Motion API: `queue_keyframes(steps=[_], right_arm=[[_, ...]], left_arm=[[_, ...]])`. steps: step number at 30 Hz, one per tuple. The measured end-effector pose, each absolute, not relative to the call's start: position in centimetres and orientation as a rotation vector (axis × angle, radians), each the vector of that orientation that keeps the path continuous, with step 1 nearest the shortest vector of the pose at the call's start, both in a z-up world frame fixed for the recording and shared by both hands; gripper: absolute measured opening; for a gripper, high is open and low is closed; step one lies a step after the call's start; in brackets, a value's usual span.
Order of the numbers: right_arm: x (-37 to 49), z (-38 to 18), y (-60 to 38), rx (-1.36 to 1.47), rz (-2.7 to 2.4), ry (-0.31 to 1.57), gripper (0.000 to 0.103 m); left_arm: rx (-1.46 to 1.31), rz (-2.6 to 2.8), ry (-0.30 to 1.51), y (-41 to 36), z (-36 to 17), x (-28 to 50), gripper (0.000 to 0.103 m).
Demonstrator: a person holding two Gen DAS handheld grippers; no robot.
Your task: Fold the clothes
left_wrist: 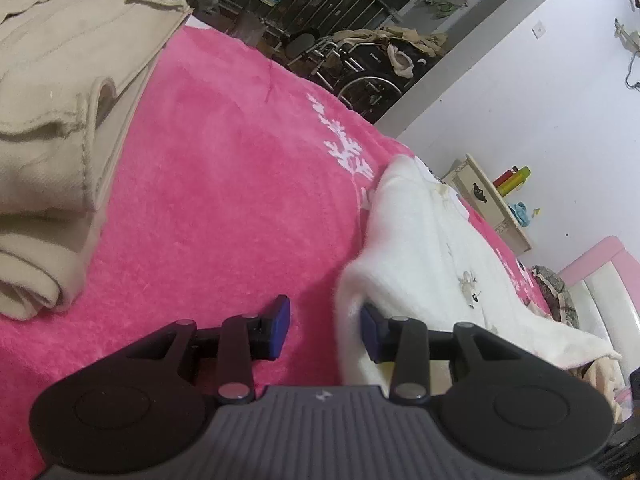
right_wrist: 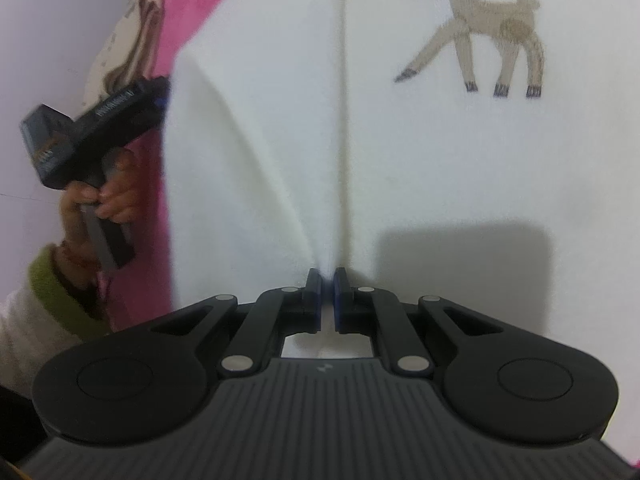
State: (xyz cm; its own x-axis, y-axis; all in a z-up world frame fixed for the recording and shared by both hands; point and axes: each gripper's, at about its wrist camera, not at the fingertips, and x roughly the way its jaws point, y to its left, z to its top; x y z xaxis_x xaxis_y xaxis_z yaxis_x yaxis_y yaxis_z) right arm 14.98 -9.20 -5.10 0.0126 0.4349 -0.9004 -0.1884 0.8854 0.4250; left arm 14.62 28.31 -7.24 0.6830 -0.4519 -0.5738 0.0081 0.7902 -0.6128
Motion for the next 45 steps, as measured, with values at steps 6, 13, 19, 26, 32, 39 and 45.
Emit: queue_keyframes(steps=[6,13,19,26,32,39,45], right_arm=[[15.1,-5.8,-9.8,0.233,0.476,1.496,0.005],[15.1,-5.8,-10.6,0.285,0.461,1.503,0.010],[14.8,-5.5,-10.6,0.267,0.456,1.495,0.016],[13.6,-4.7,-10.6,0.289,0.476,1.493,0.041],[11.2,-4.1,-11.1,0.274,0.521,1.489,0.043],[9.4,-4.4,-10.9,0.345,0.550,1.519,0.043],[6.8,-5.5,-9.4,0.342,0.583,1.605,0.043]], left_arm=[[-0.762,-0.296,0.851,29.5,-7.4,15.6,0.041],[-0.832,-0.171,0.773,31.7,-4.4,13.8,0.055],[-0.771,-0.399,0.745,28.7,1.0,12.1,0.057],[-0.655,-0.874,0.996,20.4,1.8,8.0,0.069],[-0.608,-0.934,1.122,19.0,-0.5,4.2,0.069],[-0.422,-0.813,1.172,18.4,-1.3,2.0,0.069],[-0.346,-0.773,1.197,16.0,-3.5,2.9,0.063]])
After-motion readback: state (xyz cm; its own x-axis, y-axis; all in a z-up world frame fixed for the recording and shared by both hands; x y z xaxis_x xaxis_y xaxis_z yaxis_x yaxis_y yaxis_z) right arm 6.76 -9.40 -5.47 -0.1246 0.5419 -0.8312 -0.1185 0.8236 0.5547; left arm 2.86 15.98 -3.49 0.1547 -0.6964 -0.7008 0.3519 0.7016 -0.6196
